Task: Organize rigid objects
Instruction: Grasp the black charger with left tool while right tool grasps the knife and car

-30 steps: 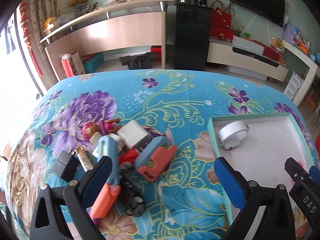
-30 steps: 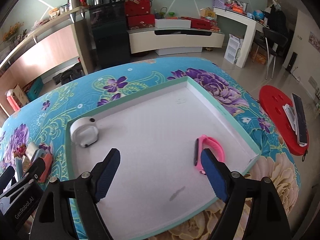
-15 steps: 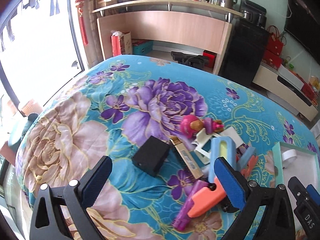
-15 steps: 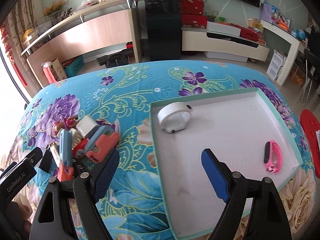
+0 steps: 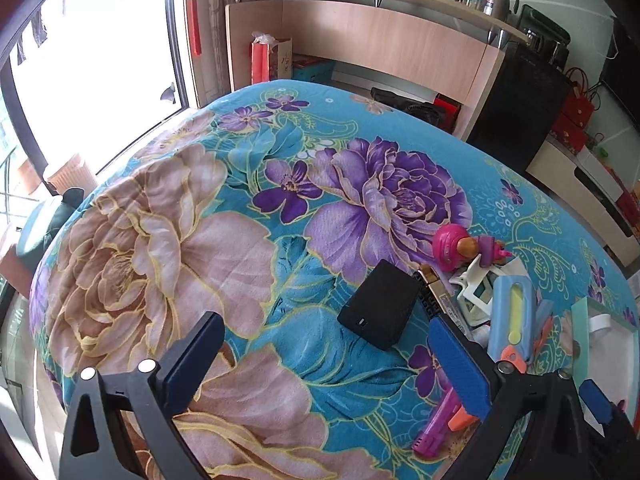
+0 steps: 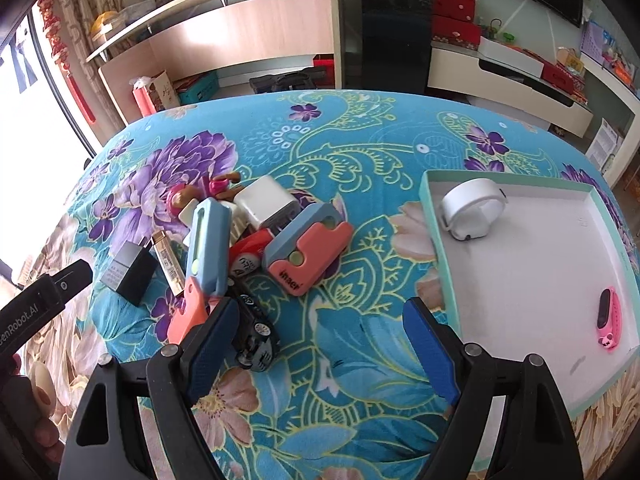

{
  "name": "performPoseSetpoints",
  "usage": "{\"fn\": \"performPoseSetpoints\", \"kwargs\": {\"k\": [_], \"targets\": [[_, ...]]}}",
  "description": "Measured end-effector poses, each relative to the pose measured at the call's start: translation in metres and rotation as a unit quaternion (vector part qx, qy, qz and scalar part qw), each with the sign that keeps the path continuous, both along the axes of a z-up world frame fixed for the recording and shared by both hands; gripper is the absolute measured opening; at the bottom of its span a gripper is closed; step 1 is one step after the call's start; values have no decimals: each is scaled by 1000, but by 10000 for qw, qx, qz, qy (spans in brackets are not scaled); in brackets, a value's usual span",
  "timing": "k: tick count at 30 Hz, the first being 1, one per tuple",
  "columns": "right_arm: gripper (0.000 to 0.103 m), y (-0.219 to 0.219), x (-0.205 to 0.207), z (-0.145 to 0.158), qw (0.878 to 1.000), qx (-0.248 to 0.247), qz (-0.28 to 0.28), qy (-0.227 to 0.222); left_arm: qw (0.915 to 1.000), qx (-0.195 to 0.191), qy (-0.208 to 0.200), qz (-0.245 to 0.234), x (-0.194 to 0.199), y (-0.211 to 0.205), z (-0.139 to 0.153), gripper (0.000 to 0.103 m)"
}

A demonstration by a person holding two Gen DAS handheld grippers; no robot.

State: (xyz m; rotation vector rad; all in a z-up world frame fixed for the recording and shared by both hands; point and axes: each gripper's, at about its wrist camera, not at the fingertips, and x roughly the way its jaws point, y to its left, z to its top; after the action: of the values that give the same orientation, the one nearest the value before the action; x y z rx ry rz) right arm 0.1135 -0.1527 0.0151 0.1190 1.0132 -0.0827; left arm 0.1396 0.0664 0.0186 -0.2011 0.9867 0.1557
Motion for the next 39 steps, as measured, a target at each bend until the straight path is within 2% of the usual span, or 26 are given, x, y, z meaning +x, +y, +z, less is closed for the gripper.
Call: {"fn": "performPoseSetpoints", "kwargs": {"k": [10,15,20,27,32,39], "targets": [[85,9,3,-4,9994,262,208,-99,9996,147,259,-33,11,-3,-21,103],[85,9,5,-3,9980,559,275,-137,9993,296,166,-141,19,-6,-26,103],[85,11,12,-3,9968,724,335,-99,9993,85,110,-336,30,-10,-36,101],[83,22,27,4,9952,854,425,-195,9982,-7,-57,-592,34,-12,-38,89],[69,34,34,1,9956,676,612,-219,9967,-107,-144,-792,37,-13,-40,75],[49,40,40,-10,9951,713,686,-88,9948,-100,-128,-1003,38,-19,-43,53]]}}
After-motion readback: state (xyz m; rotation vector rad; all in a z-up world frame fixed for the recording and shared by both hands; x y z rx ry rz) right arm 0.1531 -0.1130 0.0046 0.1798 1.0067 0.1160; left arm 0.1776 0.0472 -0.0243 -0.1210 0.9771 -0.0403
